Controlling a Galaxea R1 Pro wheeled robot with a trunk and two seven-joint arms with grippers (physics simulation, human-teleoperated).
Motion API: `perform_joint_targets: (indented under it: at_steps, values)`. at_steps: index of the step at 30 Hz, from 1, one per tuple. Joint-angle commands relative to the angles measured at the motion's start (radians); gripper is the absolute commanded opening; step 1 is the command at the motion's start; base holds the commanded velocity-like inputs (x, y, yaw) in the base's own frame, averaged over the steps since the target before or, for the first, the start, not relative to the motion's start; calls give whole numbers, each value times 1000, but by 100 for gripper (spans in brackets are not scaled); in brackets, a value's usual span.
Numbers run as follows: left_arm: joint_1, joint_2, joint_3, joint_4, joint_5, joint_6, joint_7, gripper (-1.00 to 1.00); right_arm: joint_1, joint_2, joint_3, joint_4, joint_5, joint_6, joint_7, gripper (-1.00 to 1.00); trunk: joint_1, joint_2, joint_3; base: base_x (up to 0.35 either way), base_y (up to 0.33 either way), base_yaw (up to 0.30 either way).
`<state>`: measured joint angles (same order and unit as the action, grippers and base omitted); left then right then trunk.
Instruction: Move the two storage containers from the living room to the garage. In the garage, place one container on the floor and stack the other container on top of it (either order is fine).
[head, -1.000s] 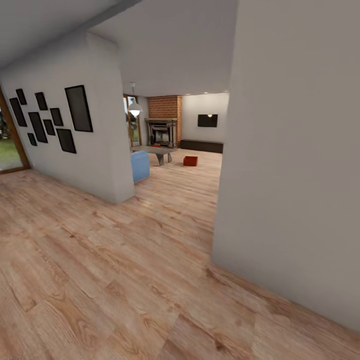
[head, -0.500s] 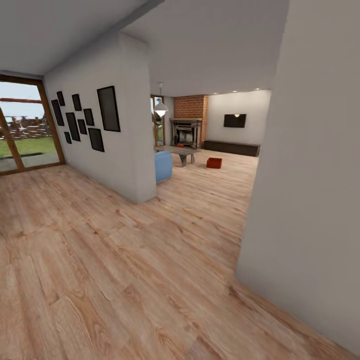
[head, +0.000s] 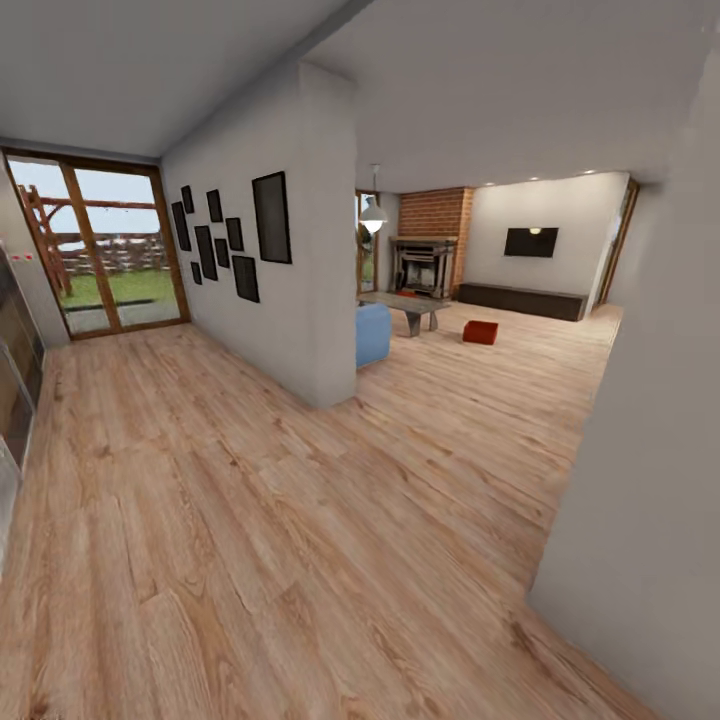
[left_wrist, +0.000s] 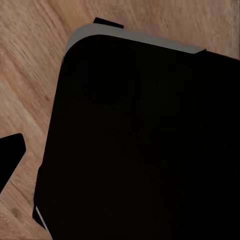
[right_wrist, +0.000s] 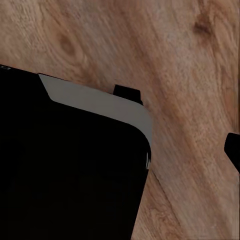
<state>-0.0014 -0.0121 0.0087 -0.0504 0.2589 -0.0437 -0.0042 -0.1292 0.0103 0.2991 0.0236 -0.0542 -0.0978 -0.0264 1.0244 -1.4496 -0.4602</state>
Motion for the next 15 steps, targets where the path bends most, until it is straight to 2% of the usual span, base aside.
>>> perform_joint_targets:
  at_steps: [1, 15]
  values:
    - [0, 0, 0, 0, 5, -2, 0, 100, -1, 0, 8, 3, -6, -5, -3, 100, 1, 0, -1, 321, 0, 300]
    - [0, 0, 0, 0, 5, -2, 0, 100, -1, 0, 8, 3, -7, -5, -3, 100, 1, 0, -1, 321, 0, 300]
